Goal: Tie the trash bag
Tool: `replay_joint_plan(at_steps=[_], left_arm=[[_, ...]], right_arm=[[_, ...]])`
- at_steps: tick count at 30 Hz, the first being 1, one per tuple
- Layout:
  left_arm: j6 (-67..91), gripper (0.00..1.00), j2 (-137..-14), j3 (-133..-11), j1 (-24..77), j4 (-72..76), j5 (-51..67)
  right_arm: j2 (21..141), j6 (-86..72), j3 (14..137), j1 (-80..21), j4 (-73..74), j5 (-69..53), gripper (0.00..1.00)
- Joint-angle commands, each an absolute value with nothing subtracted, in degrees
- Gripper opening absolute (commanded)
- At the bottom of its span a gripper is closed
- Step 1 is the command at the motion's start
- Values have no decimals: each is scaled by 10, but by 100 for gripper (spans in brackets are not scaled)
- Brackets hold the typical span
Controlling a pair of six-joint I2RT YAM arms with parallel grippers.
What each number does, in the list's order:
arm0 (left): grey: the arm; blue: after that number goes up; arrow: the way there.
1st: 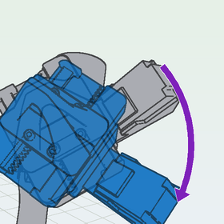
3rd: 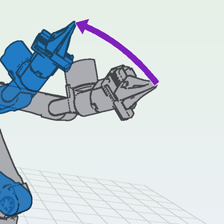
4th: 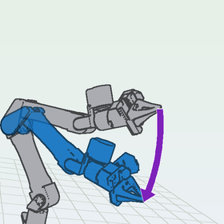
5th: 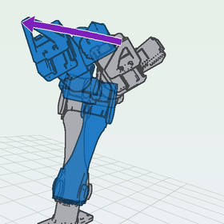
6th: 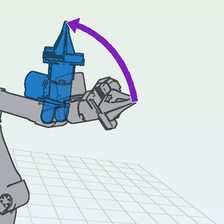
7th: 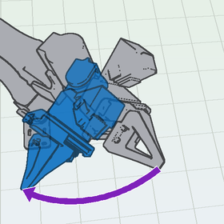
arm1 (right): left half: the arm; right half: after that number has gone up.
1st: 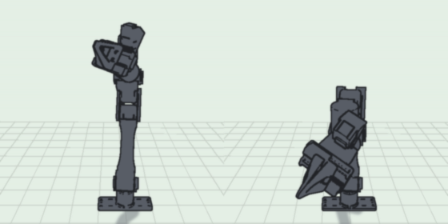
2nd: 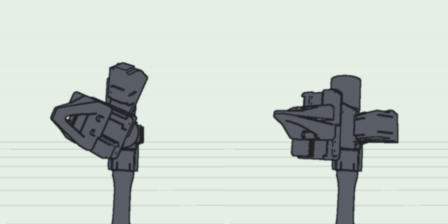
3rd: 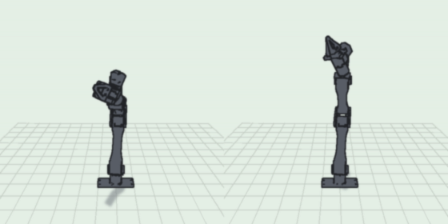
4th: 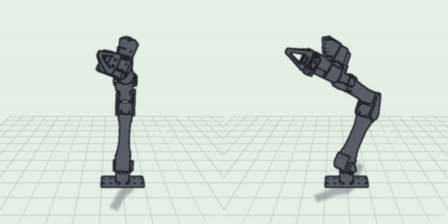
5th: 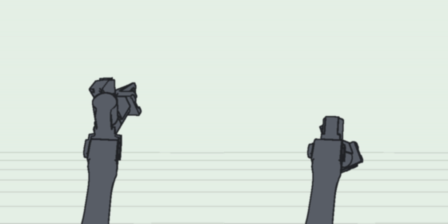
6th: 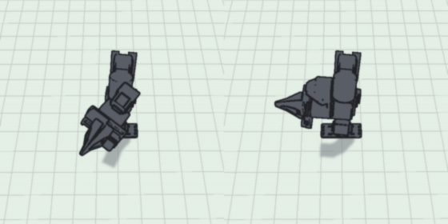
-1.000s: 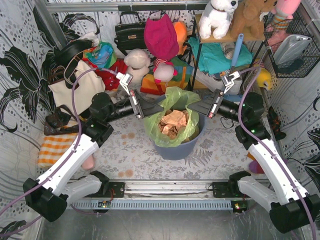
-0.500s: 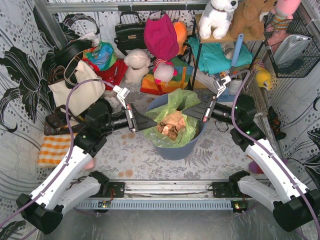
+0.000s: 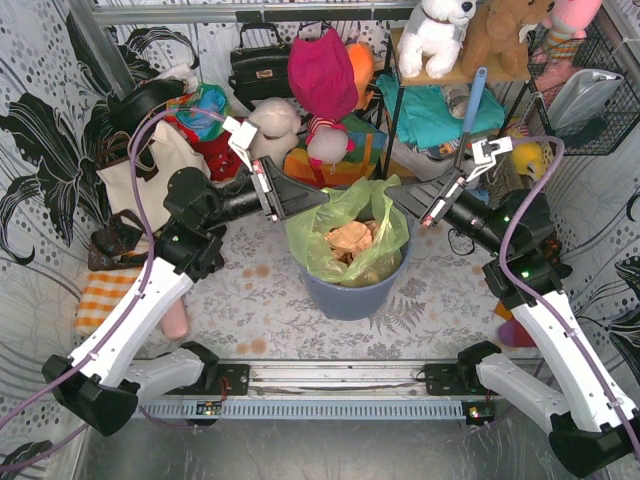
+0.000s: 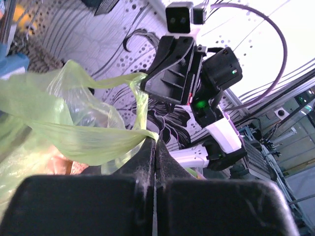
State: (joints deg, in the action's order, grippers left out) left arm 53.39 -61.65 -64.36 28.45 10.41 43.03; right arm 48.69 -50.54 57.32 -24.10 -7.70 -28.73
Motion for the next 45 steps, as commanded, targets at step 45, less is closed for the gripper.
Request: replay_joint_plan(at_steps=[45], left_arm=[[398,0,-492,-825,278,-51,-17]], right_arm=[[543,-308,880,-243,57,-103,0]])
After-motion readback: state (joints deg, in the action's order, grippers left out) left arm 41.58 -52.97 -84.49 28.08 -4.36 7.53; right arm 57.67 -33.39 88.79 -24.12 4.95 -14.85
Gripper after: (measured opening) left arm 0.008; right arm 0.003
